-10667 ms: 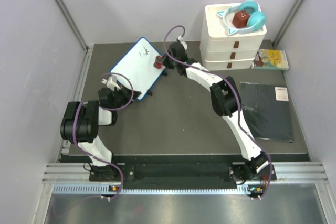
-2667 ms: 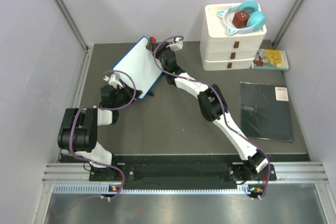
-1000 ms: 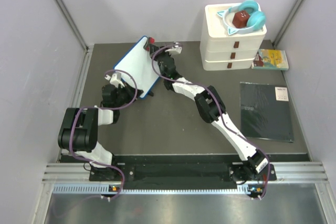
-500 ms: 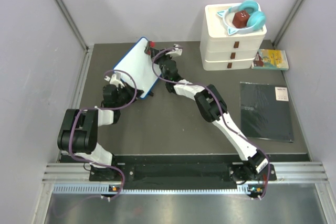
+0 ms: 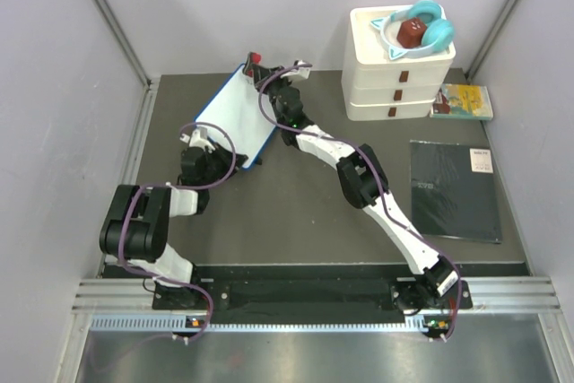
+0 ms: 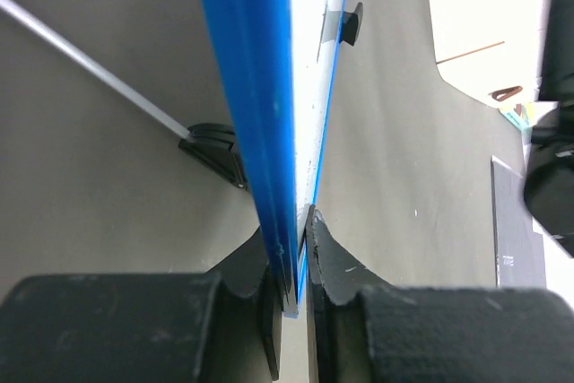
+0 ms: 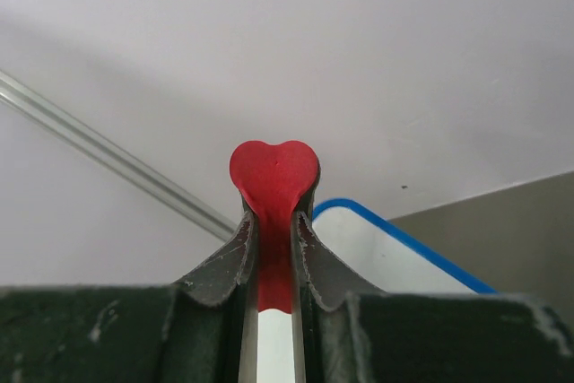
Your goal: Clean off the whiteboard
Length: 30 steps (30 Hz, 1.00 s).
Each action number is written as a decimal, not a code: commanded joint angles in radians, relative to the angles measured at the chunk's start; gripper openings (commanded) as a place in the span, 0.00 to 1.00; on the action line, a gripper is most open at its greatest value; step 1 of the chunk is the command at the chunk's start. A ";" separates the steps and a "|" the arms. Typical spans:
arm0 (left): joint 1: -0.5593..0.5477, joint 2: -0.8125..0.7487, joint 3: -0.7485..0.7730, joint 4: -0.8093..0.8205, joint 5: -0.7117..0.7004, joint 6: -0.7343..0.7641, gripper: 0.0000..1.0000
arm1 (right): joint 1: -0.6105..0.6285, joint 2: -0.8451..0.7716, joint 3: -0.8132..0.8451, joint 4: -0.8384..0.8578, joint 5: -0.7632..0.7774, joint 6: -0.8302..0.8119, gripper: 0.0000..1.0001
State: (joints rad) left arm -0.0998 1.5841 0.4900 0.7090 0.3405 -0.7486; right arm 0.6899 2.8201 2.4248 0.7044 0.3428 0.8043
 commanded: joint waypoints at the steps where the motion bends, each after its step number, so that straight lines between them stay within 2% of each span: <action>1: -0.041 0.059 -0.093 -0.373 0.060 0.005 0.00 | 0.007 0.016 0.060 -0.005 0.004 -0.014 0.00; 18: -0.063 -0.025 -0.146 -0.393 0.038 -0.021 0.00 | 0.031 0.102 0.117 -0.036 0.055 -0.004 0.00; 30: -0.104 -0.019 -0.188 -0.359 0.048 -0.051 0.00 | 0.074 0.088 0.111 -0.017 -0.005 -0.074 0.00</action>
State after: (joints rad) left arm -0.1528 1.4902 0.3763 0.7528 0.2455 -0.8188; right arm 0.7082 2.9002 2.4950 0.6594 0.3786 0.7834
